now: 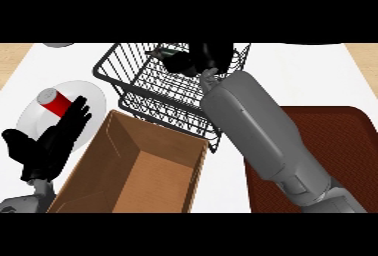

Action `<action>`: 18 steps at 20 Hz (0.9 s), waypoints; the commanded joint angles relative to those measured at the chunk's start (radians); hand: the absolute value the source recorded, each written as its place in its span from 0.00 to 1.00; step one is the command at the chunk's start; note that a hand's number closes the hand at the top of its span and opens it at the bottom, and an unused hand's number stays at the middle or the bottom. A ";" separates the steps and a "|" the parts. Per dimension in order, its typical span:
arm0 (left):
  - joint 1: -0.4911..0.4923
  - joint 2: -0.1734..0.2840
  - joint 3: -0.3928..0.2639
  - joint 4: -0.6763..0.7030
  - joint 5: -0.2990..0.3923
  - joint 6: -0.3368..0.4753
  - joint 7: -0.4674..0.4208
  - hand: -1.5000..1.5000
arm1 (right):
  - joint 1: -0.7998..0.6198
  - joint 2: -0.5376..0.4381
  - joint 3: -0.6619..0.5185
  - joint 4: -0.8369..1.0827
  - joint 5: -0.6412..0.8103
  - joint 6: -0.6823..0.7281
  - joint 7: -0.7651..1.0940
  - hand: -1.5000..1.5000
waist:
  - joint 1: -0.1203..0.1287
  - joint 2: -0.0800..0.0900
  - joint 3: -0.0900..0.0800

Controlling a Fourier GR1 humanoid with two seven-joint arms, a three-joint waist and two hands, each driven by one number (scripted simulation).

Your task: Pick the eggplant from the tray and place it in the tiered basket

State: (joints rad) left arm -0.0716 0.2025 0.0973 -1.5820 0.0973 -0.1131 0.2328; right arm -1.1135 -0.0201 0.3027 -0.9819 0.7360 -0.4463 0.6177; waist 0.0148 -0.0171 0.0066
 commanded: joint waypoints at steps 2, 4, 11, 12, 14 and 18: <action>-0.007 -0.012 0.007 0.022 -0.011 0.010 -0.026 0.50 | 0.008 0.019 -0.018 0.052 -0.091 -0.121 -0.053 0.00 | 0.007 0.021 -0.007; -0.014 -0.001 0.010 -0.003 0.014 -0.007 0.021 0.50 | -0.025 0.019 -0.056 0.056 -0.141 -0.147 -0.059 0.00 | 0.009 0.021 -0.007; 0.057 -0.021 -0.016 -0.009 -0.013 -0.013 -0.034 0.50 | -0.043 0.020 -0.226 -0.027 -0.277 -0.257 -0.107 0.00 | 0.005 0.019 -0.006; 0.013 -0.012 0.013 0.021 -0.014 0.004 -0.043 0.50 | 0.015 0.020 -0.198 -0.083 -0.311 -0.289 -0.113 0.00 | -0.004 0.018 -0.006; 0.011 0.024 0.040 0.018 0.010 -0.026 -0.026 0.50 | 0.044 0.012 -0.250 -0.151 -0.337 -0.272 -0.138 0.00 | -0.012 0.016 -0.006; 0.033 -0.028 0.002 -0.020 -0.019 0.016 -0.019 0.50 | 0.064 -0.078 -0.312 -0.215 -0.326 -0.281 -0.120 0.00 | -0.016 0.014 -0.006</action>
State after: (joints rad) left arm -0.0536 0.1880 0.1043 -1.5843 0.0814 -0.1051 0.2168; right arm -1.0696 -0.0404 0.0513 -1.1320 0.4286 -0.7150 0.5001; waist 0.0034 -0.0016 0.0004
